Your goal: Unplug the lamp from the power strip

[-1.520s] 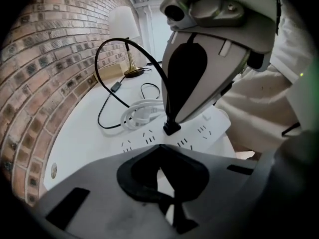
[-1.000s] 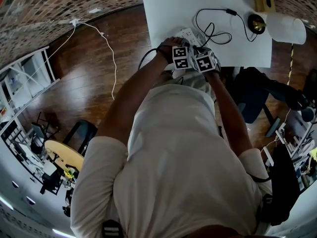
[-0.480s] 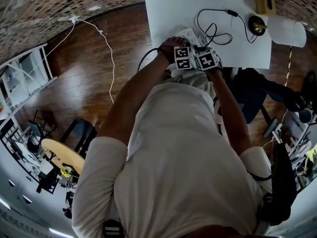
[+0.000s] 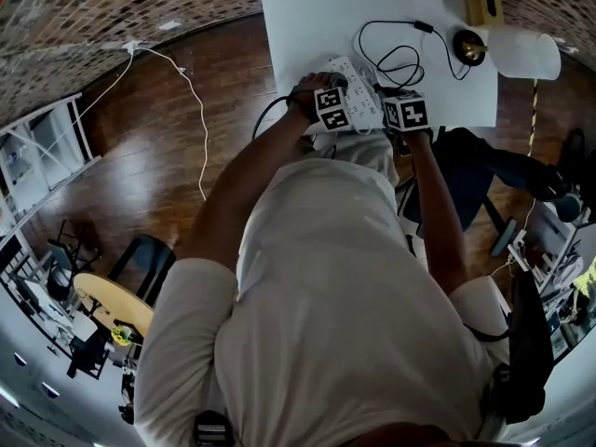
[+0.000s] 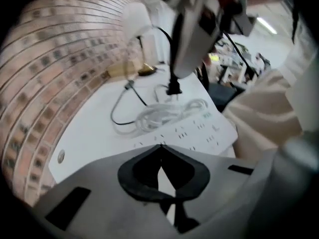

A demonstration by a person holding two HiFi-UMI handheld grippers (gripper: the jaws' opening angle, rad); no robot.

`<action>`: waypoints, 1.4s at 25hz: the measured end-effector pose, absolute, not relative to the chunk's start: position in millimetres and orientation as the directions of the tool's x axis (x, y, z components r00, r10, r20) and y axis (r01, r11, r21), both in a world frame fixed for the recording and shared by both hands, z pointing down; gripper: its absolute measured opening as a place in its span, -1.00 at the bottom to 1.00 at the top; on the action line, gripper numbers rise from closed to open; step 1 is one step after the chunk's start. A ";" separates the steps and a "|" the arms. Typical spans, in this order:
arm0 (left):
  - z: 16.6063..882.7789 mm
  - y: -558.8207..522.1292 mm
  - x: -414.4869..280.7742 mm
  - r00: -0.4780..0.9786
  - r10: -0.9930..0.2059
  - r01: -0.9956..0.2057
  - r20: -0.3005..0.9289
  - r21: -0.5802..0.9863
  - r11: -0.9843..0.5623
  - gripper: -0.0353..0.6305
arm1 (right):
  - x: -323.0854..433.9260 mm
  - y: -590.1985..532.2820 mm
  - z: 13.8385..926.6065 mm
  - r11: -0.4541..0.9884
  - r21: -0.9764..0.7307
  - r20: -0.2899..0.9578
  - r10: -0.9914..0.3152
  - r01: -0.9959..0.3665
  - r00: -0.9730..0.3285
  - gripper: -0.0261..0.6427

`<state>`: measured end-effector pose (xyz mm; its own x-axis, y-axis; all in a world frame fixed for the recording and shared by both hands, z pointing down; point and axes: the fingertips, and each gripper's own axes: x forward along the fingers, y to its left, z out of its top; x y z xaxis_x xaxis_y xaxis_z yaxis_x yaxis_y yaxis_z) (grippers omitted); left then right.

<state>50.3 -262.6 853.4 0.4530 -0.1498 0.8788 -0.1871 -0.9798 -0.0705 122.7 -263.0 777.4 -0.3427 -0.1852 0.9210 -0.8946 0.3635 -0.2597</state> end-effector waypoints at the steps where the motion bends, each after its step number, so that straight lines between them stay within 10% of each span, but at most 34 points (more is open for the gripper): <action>1: 839.7 -272.8 48.9 0.509 -0.195 -0.287 0.838 -0.048 -0.957 -0.88 | 128.5 -263.6 773.6 0.324 -0.293 0.904 -0.212 -0.900 -0.370 -0.81; 6: 778.1 -300.0 12.4 0.614 -0.380 -0.596 0.692 0.091 -0.797 -0.88 | 131.4 -240.8 763.2 0.238 -0.492 0.813 -0.217 -0.837 -0.540 -0.80; 22: 717.9 -273.8 -81.5 0.620 -0.510 -0.784 0.596 0.438 -0.440 -0.79 | 31.9 -179.1 829.5 0.154 -0.563 0.827 0.130 -0.812 -0.548 -0.79; 35: 697.6 -272.9 -114.9 0.629 -0.551 -0.777 0.549 0.474 -0.414 -0.76 | 35.5 -223.4 792.1 0.020 -0.694 0.682 -0.303 -0.720 -0.666 -0.52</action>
<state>-114.9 -272.9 697.6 0.6285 -0.5512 0.5488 -0.7770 -0.4136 0.4745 35.5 -223.4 792.1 -0.6656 -0.3028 0.6822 -0.7200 0.0199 -0.6937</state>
